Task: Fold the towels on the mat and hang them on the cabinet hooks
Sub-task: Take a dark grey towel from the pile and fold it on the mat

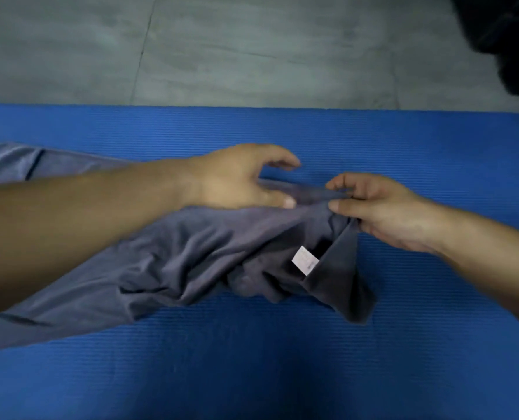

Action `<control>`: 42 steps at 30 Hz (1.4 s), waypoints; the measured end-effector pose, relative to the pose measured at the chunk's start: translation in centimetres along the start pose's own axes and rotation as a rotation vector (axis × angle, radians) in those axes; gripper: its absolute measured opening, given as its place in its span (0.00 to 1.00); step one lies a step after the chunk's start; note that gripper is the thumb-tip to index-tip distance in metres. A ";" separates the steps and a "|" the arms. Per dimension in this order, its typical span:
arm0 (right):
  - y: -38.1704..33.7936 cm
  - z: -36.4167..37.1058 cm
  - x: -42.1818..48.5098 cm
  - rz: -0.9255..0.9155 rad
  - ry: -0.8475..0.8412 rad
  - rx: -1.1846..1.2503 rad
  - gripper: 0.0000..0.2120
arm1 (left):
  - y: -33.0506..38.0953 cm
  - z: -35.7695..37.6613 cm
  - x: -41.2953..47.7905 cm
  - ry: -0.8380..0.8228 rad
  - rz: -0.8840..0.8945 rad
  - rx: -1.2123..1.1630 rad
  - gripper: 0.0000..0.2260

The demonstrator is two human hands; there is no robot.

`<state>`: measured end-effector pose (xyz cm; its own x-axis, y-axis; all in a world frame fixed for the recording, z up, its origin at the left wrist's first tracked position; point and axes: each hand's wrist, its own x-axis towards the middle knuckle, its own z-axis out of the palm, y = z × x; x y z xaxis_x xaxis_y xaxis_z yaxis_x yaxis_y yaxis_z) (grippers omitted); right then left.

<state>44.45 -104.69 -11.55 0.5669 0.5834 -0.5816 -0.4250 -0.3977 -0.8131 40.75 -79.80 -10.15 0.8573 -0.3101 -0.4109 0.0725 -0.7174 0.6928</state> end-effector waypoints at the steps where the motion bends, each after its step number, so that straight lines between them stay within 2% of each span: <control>1: 0.2 -0.3 -0.1 -0.015 -0.006 0.022 0.08 | 0.9 1.0 1.1 -0.030 0.018 -0.084 0.24; 4: 0.9 -1.7 -0.8 -0.075 0.016 -0.067 0.06 | 2.0 2.9 3.2 -0.026 0.020 -0.184 0.08; 7: 2.3 -3.2 -1.9 -0.119 0.059 -0.170 0.06 | 2.1 3.4 3.8 0.032 0.004 -0.398 0.02; 9: 3.9 -3.5 -2.5 -0.066 0.019 -0.118 0.07 | 2.3 3.0 3.9 0.088 -0.015 -0.516 0.03; 12: 6.5 -2.8 -2.8 -0.021 0.031 -0.044 0.03 | 2.2 2.2 4.1 0.150 -0.034 -0.486 0.14; 15: 7.6 -2.4 -3.1 -0.032 0.102 0.208 0.05 | 2.8 2.9 4.8 0.132 -0.052 -0.346 0.06; 16: 7.5 -2.5 -3.2 -0.043 0.138 0.255 0.06 | 3.3 3.5 5.1 0.094 -0.041 -0.285 0.09; 18: 6.8 -3.2 -3.5 -0.065 0.231 0.301 0.08 | 4.7 5.0 5.7 -0.019 -0.013 -0.175 0.23; 19: 6.4 -3.7 -3.7 -0.085 0.268 0.322 0.08 | 5.7 5.8 6.1 -0.067 -0.009 -0.148 0.26; 20: 5.9 -4.3 -4.0 -0.108 0.290 0.350 0.08 | 6.6 6.5 6.5 -0.100 -0.003 -0.144 0.26; 22: 5.1 -5.7 -5.0 -0.154 0.263 0.416 0.02 | 8.1 7.7 7.7 -0.101 0.013 -0.204 0.18; 25: 5.4 -8.4 -6.5 -0.171 0.095 0.380 0.22 | 9.4 8.4 8.9 -0.035 0.015 -0.368 0.05; 27: 6.3 -9.7 -7.3 -0.126 0.041 0.256 0.30 | 9.8 8.2 9.5 0.000 -0.011 -0.469 0.03; 28: 6.8 -10.0 -7.6 -0.096 0.056 0.167 0.29 | 10.0 8.1 9.7 0.017 -0.020 -0.497 0.04; 30: 8.0 -10.4 -7.8 -0.060 0.138 0.013 0.18 | 10.3 7.9 10.3 0.059 -0.034 -0.518 0.06; 32: 9.2 -10.9 -7.9 -0.071 0.216 -0.006 0.07 | 10.4 7.9 10.9 0.117 -0.061 -0.519 0.10; 33: 9.5 -11.2 -8.1 -0.079 0.243 0.001 0.04 | 10.3 8.0 11.2 0.146 -0.083 -0.513 0.11; 36: 10.0 -12.2 -8.7 -0.031 0.267 -0.057 0.05 | 10.1 8.4 11.9 0.184 -0.121 -0.425 0.13; 40: 10.4 -13.3 -9.4 0.114 0.101 -0.103 0.11 | 10.8 9.1 12.4 0.266 -0.122 -0.409 0.09; 42: 10.7 -14.1 -9.7 0.077 0.130 -0.021 0.10 | 10.8 9.2 12.7 0.271 -0.131 -0.424 0.08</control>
<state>44.37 -124.59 -14.94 0.6203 0.4544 -0.6394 -0.4568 -0.4534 -0.7653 47.70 -97.23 -13.38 0.9244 -0.0220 -0.3807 0.3397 -0.4060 0.8484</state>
